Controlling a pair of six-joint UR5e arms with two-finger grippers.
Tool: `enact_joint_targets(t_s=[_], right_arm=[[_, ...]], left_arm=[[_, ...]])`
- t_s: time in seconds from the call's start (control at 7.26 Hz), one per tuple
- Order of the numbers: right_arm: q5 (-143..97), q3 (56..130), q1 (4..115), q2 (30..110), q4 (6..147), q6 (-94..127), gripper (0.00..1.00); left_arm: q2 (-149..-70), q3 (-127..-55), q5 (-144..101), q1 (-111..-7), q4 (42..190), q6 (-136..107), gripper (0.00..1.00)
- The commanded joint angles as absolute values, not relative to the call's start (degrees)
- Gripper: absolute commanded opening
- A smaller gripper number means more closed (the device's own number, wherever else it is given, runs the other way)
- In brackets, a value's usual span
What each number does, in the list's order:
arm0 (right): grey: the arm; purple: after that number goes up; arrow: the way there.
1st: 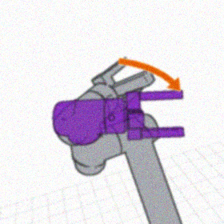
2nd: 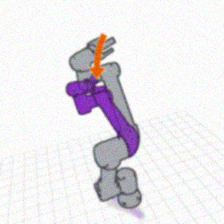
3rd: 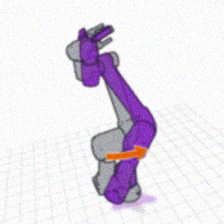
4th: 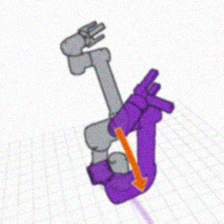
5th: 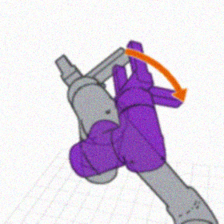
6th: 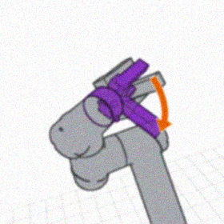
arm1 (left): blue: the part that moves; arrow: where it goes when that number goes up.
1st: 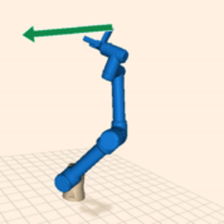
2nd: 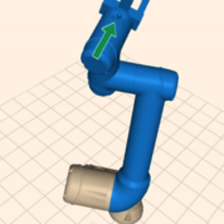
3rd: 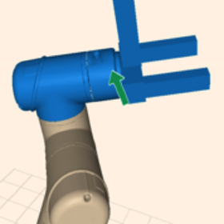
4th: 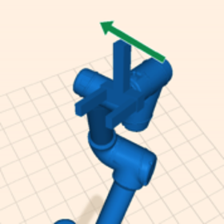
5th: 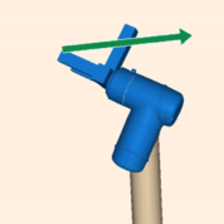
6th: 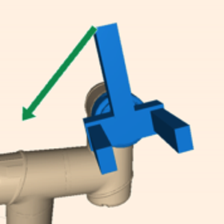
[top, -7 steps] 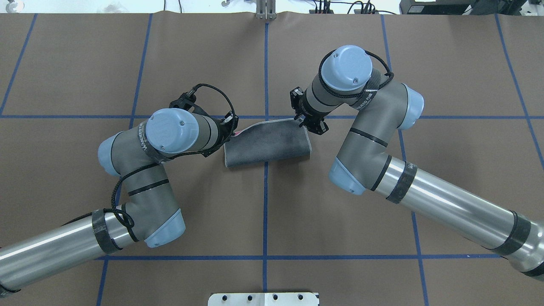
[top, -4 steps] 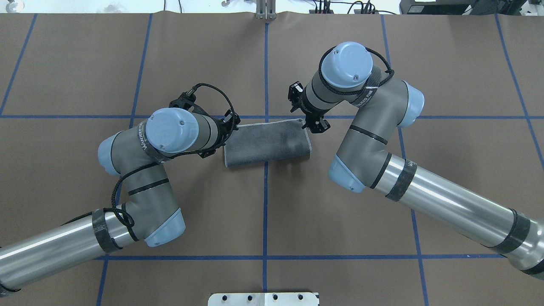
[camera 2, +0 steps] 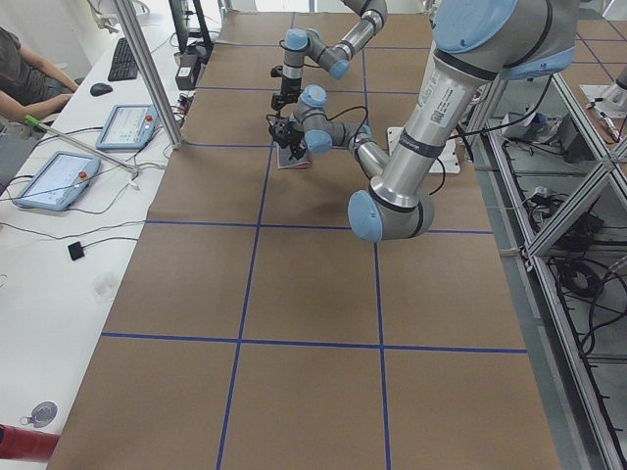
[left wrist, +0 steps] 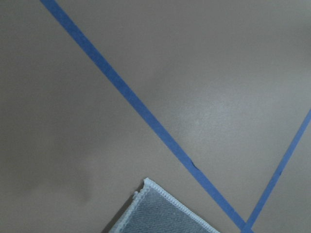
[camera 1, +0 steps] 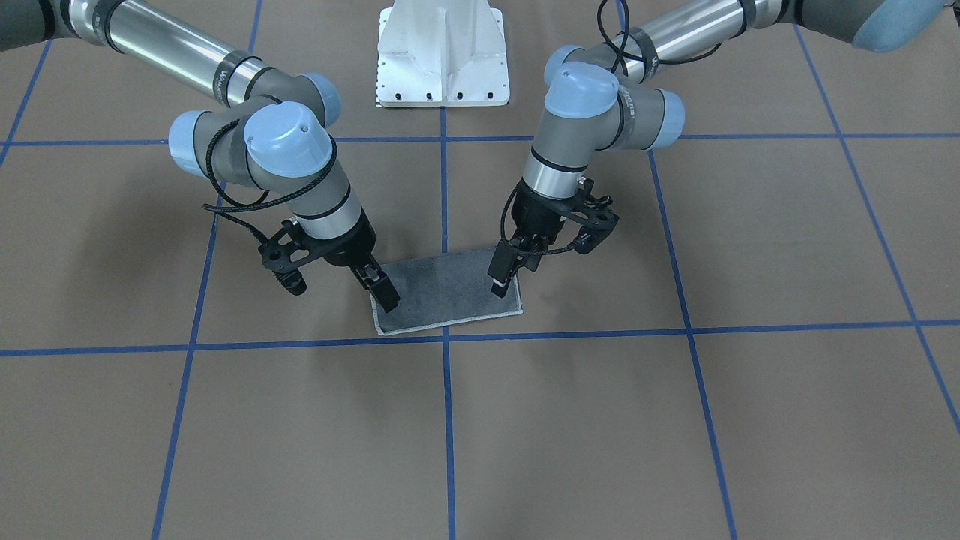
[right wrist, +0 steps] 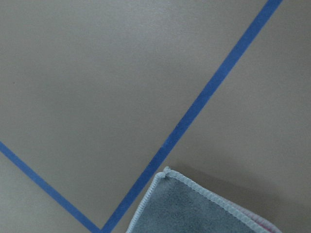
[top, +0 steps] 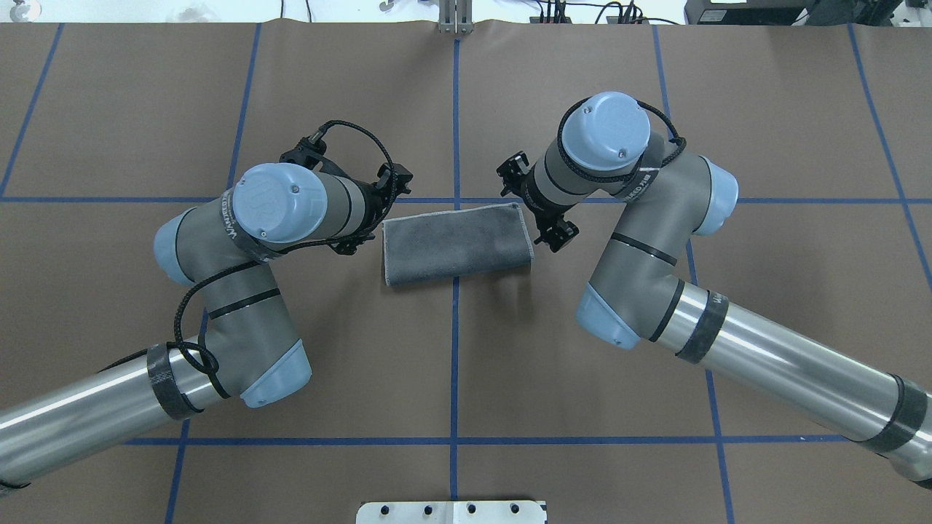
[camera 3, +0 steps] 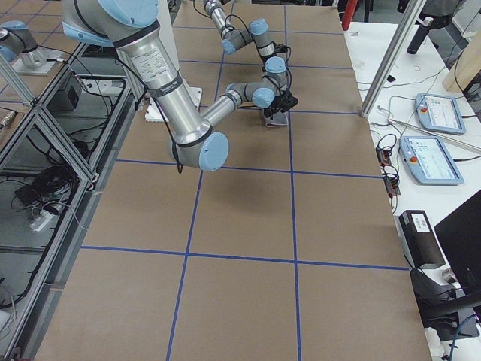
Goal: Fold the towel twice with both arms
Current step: 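Lower the corners onto the far edge and open both grippers, then grasp the folded strip's end nearest the right gripper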
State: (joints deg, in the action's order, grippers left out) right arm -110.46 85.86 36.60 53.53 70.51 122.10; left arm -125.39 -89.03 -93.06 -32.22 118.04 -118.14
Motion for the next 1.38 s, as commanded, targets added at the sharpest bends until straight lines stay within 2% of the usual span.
enact_joint_targets(t_s=[0.0,0.14,0.41,1.1,1.24], right_arm=[[-109.78,87.8,33.24,56.42,70.49,125.57,0.97],[-108.99,87.63,32.27,56.77,70.49,125.86,0.94],[-108.98,87.45,31.55,56.87,70.58,126.12,0.81],[-109.25,87.37,32.96,56.86,70.66,126.12,0.79],[-109.16,87.28,32.96,56.78,70.66,126.12,0.71]], left_arm=[[-125.42,-89.3,-93.08,-32.34,117.95,-118.3,1.0],[-125.42,-89.38,-93.08,-32.34,117.95,-118.3,1.0],[-125.33,-89.38,-93.08,-32.26,117.95,-118.56,1.0],[-124.72,-88.94,-93.08,-30.15,117.86,-118.92,0.99],[-124.72,-89.03,-93.08,-30.15,117.86,-118.92,0.99]])
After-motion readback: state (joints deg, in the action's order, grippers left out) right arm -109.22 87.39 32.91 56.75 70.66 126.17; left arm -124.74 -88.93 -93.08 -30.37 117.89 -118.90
